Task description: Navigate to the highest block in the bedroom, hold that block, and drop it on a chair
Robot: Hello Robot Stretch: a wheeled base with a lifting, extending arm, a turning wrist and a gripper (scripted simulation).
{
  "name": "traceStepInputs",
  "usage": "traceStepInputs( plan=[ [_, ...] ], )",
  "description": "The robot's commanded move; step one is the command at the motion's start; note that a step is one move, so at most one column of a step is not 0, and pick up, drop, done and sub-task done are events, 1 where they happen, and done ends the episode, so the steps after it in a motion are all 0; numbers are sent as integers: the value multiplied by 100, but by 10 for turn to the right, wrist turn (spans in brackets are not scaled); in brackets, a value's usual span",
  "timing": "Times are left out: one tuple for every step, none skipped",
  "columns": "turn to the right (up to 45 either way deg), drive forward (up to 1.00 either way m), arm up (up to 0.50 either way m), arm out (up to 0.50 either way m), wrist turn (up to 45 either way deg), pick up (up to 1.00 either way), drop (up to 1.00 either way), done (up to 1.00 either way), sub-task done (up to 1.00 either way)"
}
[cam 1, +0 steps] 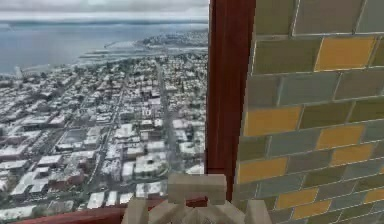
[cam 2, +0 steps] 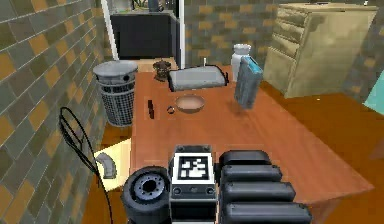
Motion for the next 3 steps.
traceStepInputs(
  plan=[
    [-300,0,0,0,0,0,0,0,0],
    [240,0,0,0,0,0,0,0,0],
    [-210,0,0,0,0,0,0,0,0]
  ],
)
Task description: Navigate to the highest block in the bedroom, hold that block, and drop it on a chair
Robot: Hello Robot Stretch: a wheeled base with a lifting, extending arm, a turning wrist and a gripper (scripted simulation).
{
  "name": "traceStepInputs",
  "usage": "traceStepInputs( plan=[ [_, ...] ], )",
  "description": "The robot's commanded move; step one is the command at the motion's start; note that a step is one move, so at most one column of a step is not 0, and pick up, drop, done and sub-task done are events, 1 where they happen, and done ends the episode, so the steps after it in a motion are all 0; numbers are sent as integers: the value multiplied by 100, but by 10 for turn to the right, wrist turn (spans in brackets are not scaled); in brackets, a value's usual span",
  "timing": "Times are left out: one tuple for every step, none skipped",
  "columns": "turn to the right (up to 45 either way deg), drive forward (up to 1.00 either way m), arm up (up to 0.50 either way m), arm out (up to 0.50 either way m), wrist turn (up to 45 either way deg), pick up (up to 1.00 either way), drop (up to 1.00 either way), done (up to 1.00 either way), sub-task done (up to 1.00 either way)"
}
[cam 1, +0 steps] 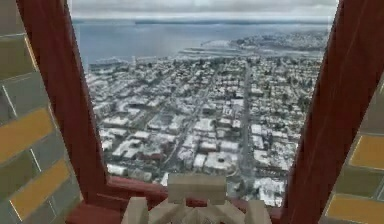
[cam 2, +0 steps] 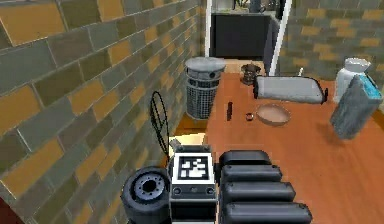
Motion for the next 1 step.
traceStepInputs(
  plan=[
    [150,0,0,0,0,0,0,0,0]
  ],
)
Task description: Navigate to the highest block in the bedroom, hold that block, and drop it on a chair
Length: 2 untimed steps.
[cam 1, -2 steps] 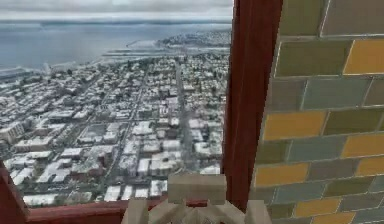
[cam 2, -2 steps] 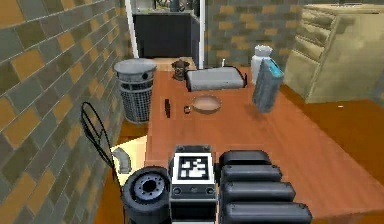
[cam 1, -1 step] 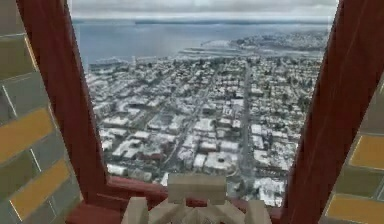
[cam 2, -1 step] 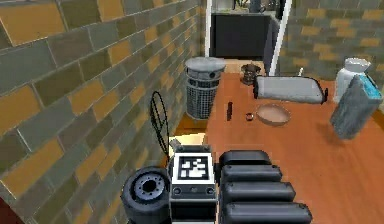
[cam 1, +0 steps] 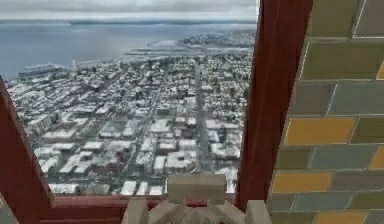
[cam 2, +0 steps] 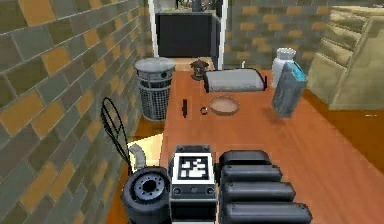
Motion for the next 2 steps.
traceStepInputs(
  plan=[
    [-90,0,0,0,0,0,0,0,0],
    [450,0,0,0,0,0,0,0,0]
  ],
)
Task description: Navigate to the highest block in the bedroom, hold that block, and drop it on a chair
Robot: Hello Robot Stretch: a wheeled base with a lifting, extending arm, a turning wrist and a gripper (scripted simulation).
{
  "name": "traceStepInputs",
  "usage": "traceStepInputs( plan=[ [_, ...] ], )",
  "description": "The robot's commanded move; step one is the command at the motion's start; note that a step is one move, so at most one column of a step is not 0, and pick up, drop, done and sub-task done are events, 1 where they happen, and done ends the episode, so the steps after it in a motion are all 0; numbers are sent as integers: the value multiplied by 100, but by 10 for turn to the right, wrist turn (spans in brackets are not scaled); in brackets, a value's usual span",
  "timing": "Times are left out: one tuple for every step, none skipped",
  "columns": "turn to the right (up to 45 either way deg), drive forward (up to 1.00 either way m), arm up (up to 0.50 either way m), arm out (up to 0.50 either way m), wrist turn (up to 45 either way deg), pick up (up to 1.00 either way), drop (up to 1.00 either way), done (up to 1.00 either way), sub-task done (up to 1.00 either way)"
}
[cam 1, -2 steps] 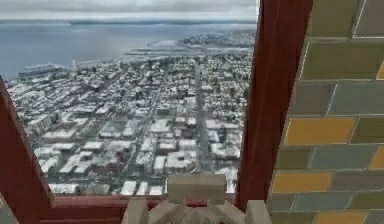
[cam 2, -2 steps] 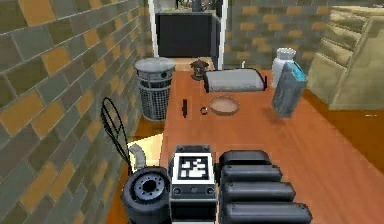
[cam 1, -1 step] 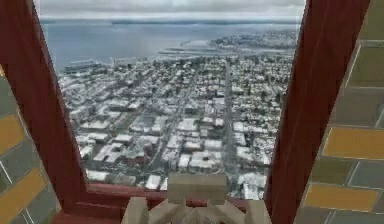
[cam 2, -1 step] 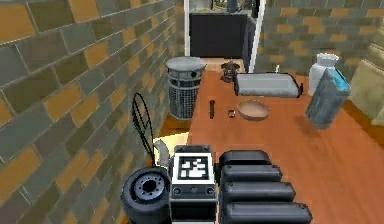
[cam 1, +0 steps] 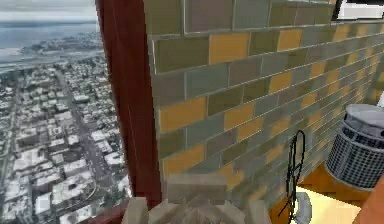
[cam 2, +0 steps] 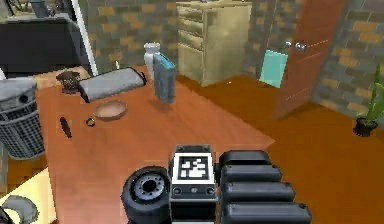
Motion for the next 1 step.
traceStepInputs(
  plan=[
    [450,0,0,0,0,0,0,0,0]
  ],
)
